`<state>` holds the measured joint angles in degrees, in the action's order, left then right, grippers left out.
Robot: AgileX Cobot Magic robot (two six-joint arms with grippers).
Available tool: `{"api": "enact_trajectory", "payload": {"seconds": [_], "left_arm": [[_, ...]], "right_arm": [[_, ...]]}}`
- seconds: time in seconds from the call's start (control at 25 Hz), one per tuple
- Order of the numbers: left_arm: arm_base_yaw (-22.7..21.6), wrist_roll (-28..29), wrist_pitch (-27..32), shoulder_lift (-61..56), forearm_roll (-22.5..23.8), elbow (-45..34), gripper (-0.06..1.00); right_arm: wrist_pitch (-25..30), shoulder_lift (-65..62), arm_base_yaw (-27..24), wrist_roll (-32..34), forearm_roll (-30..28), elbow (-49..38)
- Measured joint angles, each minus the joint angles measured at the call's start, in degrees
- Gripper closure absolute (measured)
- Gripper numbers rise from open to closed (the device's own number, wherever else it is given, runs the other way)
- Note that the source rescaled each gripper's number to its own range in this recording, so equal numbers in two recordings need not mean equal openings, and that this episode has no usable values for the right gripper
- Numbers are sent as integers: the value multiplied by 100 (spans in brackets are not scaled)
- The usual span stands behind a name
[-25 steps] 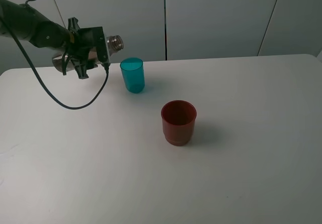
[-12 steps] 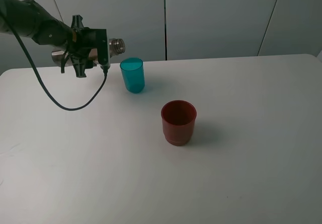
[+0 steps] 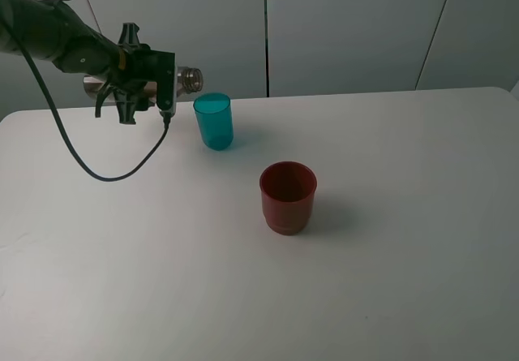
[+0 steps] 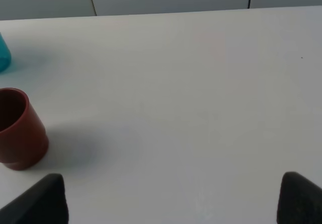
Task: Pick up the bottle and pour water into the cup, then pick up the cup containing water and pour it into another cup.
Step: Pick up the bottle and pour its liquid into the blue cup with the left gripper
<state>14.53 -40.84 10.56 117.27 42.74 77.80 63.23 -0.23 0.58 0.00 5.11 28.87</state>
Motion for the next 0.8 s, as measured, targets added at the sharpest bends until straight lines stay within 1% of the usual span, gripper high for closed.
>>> {"api": "enact_trajectory", "payload": {"seconds": [0.8], "left_arm": [[0, 12, 0, 0, 640, 0, 93]], "right_arm": [[0, 0, 0, 0, 0, 0]]}}
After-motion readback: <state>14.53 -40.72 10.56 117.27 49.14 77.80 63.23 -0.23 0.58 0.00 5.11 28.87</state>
